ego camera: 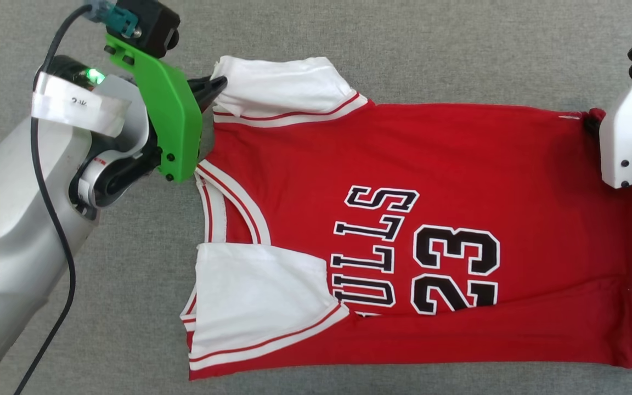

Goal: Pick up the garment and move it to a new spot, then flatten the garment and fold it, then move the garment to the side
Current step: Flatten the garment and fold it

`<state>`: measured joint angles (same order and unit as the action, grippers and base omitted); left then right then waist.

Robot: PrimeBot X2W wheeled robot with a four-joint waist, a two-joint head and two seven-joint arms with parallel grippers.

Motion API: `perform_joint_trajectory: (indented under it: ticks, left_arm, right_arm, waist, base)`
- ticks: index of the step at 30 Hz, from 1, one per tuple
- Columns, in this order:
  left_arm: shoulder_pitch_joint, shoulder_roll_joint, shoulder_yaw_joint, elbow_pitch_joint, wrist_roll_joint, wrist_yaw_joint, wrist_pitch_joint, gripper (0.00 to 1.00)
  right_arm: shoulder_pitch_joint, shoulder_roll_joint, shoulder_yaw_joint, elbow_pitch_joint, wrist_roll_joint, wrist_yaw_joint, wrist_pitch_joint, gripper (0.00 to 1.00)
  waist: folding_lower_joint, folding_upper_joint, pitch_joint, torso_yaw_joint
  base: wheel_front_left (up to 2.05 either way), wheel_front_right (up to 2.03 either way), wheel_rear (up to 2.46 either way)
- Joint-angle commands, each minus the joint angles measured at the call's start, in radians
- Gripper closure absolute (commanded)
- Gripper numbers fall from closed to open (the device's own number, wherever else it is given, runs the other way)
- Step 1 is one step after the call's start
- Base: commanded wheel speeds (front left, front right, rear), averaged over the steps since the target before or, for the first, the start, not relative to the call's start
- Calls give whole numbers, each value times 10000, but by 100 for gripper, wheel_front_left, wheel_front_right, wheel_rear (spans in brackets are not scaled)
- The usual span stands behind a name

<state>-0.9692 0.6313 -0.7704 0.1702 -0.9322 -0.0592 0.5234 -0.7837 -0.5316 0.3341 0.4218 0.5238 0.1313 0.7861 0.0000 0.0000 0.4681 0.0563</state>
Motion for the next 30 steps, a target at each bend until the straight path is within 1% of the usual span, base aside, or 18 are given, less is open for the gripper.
perform_joint_trajectory:
  ticks: [1, 8, 15, 20, 25, 30]
  left_arm:
    - [256, 8, 9, 150, -12, -47, -117, 100]
    - [757, -166, 12, 804, -96, -102, -769, 100]
    - [1545, -245, -43, 1034, -238, -76, -1317, 100]
    - [2322, -126, -54, 788, -405, 105, -1601, 100]
    - [3178, 19, -252, 298, -482, 342, -1671, 100]
    - [4170, 215, -457, -300, -613, 748, -1672, 100]
  right_arm:
    - [319, 152, 11, 251, 32, -6, -311, 100]
    - [668, 127, -487, 410, 234, -6, -1971, 100]
    - [1644, 40, -891, 215, 921, -6, -3111, 100]
    - [2556, -117, -943, -218, 1551, -6, -3747, 100]
    - [3565, -300, -923, -725, 2149, -6, -4145, 100]
    - [4588, -552, -692, -1208, 2562, -6, -4374, 100]
  waist:
    - [0, 0, -207, -56]
    - [0, 0, -933, -151]
    - [0, 0, -1733, -109]
    - [0, 0, -2263, 45]
    - [0, 0, -2649, 204]
    - [0, 0, -2886, 302]
  base:
    - [0, 0, 0]
    - [0, 0, 0]
    - [0, 0, 0]
    - [0, 0, 0]
    - [0, 0, 0]
    - [0, 0, 0]
